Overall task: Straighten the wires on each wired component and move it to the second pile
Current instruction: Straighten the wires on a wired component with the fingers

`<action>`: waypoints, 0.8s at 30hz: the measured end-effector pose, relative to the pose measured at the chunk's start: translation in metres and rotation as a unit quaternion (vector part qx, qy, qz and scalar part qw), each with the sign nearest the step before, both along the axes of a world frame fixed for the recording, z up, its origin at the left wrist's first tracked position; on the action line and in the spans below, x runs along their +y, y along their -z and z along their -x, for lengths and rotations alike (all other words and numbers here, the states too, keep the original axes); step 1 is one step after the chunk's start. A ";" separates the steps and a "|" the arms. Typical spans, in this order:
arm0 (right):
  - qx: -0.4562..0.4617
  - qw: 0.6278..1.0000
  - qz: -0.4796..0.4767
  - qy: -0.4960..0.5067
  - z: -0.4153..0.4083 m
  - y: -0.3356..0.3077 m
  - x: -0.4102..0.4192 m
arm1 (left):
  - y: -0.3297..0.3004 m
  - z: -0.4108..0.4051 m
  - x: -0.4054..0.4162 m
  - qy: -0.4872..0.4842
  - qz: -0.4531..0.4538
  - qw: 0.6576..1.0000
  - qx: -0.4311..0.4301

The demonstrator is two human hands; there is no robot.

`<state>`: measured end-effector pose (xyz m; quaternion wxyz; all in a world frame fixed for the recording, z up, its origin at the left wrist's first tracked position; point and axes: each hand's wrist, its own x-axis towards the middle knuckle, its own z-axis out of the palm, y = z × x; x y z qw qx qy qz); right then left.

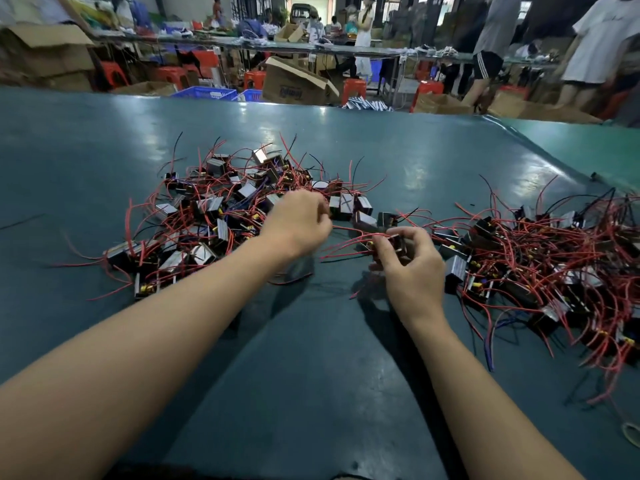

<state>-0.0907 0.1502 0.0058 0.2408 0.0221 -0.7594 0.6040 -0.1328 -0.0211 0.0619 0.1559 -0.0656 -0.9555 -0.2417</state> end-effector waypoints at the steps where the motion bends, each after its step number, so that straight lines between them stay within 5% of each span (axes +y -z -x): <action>1: -0.003 1.000 0.007 0.019 0.000 -0.001 0.001 | 0.001 0.009 -0.008 -0.031 0.072 0.997 0.013; 3: -0.004 0.999 0.003 0.042 0.000 -0.002 0.003 | 0.005 0.027 -0.025 -0.095 0.187 0.977 -0.039; 6: -0.028 0.997 0.073 0.029 0.001 -0.004 0.004 | 0.014 0.038 -0.044 -0.144 0.215 0.958 -0.120; 10: -0.066 0.969 0.237 -0.032 0.005 -0.011 0.006 | 0.018 0.044 -0.052 -0.181 0.251 0.951 0.011; 15: -0.095 0.957 0.267 -0.061 0.003 -0.012 0.002 | 0.019 0.039 -0.056 -0.080 0.285 0.951 -0.087; 19: -0.098 0.960 0.258 -0.055 0.001 -0.012 0.002 | 0.028 0.031 -0.059 -0.071 0.216 0.967 -0.115; 22: -0.089 0.950 0.294 -0.049 0.000 -0.015 0.002 | 0.031 0.020 -0.058 -0.073 0.192 0.979 -0.007; 24: -0.094 0.939 0.328 -0.052 0.000 -0.017 0.005 | 0.029 0.012 -0.055 -0.041 0.063 0.993 0.089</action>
